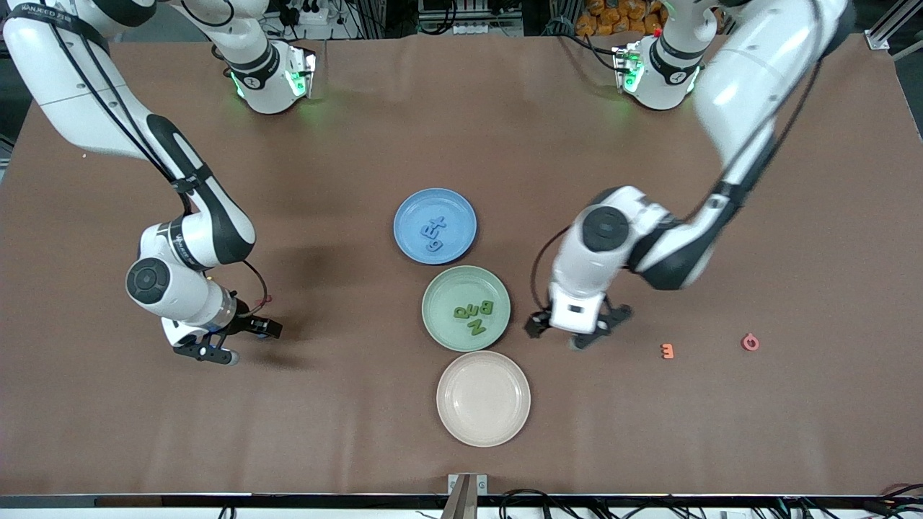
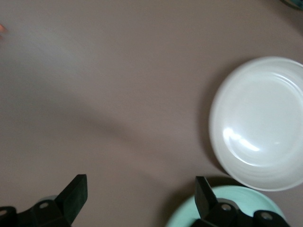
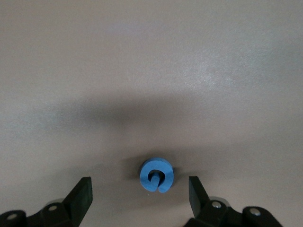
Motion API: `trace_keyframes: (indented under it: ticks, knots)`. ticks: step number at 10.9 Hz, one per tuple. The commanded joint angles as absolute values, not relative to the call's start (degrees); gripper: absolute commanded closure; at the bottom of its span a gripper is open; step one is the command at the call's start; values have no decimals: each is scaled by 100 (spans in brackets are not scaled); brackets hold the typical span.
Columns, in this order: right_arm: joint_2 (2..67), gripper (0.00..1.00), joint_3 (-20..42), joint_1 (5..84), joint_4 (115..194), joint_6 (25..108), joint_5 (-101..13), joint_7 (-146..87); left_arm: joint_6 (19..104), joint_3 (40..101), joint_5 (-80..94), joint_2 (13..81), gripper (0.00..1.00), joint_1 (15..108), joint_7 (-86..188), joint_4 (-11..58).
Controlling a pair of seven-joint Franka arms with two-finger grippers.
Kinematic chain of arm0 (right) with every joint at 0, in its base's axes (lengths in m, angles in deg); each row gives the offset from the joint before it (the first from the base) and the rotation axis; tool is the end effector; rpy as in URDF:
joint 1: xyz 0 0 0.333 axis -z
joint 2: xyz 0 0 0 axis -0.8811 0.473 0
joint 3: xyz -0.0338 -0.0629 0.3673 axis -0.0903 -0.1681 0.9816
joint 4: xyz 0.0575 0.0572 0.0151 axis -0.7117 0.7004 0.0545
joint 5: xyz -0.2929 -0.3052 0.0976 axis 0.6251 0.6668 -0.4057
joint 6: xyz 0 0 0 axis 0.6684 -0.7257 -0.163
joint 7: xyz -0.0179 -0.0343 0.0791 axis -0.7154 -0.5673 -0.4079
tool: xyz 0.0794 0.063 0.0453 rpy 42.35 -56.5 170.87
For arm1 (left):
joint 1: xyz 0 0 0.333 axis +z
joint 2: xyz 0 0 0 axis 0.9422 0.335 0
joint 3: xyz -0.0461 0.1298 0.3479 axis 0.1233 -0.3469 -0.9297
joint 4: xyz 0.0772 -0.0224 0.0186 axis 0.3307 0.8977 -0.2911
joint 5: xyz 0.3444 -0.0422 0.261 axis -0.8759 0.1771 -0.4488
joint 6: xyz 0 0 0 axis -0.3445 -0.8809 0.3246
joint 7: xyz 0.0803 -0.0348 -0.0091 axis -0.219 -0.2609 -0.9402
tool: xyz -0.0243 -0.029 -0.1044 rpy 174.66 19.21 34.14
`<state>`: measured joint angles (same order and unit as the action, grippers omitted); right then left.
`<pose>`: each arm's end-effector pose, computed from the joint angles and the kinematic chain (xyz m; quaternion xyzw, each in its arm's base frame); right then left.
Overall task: Sort letters by color into matching plates
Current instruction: 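Place the B on the green plate while the right gripper grasps the G, then retract the left gripper to rest while the right gripper lifts the G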
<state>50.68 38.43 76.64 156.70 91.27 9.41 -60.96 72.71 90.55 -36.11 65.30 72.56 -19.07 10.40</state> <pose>0.7251 0.0583 0.2069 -0.9937 0.1068 -0.0152 0.0317 0.7092 -0.3570 0.3157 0.9604 0.2662 0.0656 0.0497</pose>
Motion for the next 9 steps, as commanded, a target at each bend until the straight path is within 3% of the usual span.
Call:
trace_keyframes:
  ticks: [1,4,6,9]
  knots:
    - [5090,20,3857,7697,15760,9113,1396,-5998,6002,10415,-3402,6379,0,8972,-428,1197]
    - [5134,29,3787,7689,15778,9157,1424,-5989,5043,10918,-3428,6231,0,9625,66,1302]
    - [5187,36,3778,7680,15778,9175,1424,-5989,4953,11077,-3385,5932,0,10091,417,1819]
    - [5239,47,3761,7680,15778,9228,1415,-5998,4752,10597,-2868,5703,0,10085,1345,2094]
